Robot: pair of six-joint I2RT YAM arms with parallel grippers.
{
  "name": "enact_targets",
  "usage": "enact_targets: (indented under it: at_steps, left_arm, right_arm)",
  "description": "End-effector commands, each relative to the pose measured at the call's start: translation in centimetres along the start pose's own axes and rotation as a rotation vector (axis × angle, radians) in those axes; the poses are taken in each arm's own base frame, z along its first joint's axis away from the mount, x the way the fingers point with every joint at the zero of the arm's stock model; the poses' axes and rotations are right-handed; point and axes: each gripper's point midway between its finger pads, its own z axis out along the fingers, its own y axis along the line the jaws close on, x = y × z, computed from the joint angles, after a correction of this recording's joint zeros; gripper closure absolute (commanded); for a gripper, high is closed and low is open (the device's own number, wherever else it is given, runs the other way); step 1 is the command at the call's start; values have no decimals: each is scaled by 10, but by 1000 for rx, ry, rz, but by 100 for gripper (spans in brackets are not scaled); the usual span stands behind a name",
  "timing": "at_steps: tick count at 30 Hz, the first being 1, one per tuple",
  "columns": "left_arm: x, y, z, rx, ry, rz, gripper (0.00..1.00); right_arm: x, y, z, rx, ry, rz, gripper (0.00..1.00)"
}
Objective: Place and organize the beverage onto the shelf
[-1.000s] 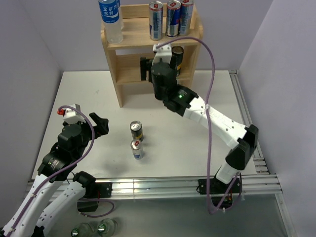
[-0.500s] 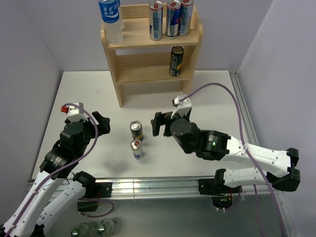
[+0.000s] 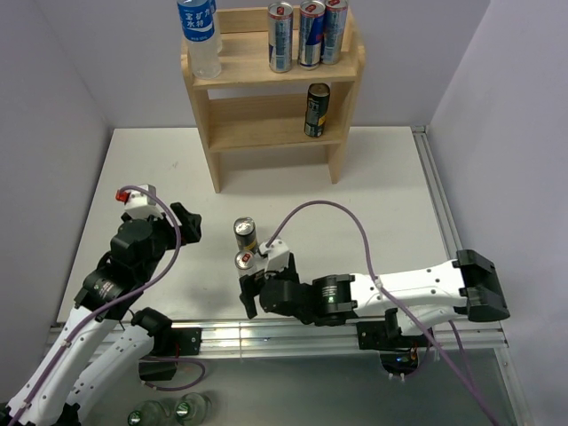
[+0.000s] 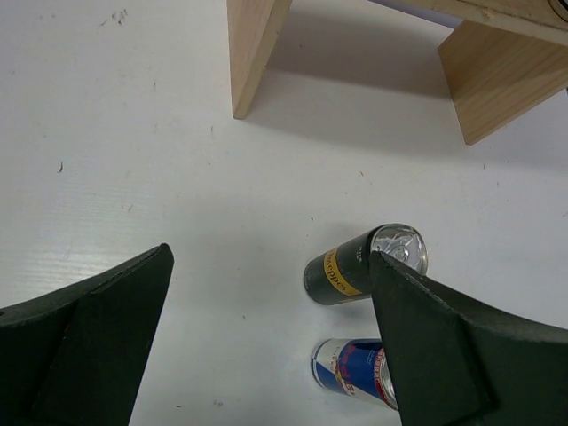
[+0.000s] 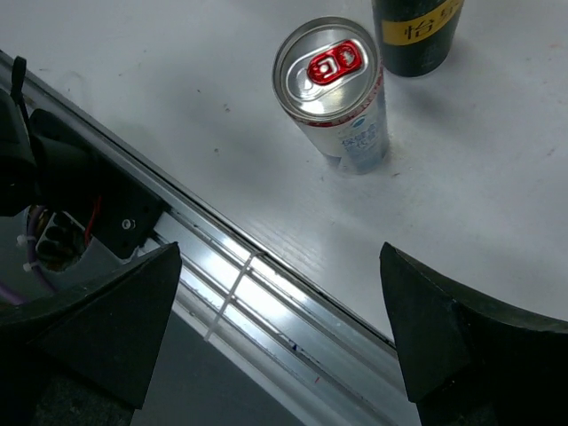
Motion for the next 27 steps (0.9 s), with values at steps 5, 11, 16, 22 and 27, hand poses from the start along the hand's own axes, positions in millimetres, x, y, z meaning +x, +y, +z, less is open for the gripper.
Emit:
enact_targets:
  at_steps: [5, 11, 16, 22, 27]
  left_arm:
    - [-4, -7, 1, 43, -22, 18, 1]
    - [-1, -9, 2, 54, -17, 23, 1]
    - [1, -10, 3, 59, -8, 25, 1]
    - [3, -9, 4, 56, -3, 30, 1]
    - [2, -8, 2, 57, -6, 30, 1]
  right_arm:
    - [2, 27, 29, 14, -41, 55, 0]
    - [11, 12, 51, 113, -62, 59, 0]
    - [8, 2, 73, 192, -106, 52, 0]
    - [5, -4, 100, 251, -153, 64, 0]
    - [3, -24, 122, 322, -182, 102, 0]
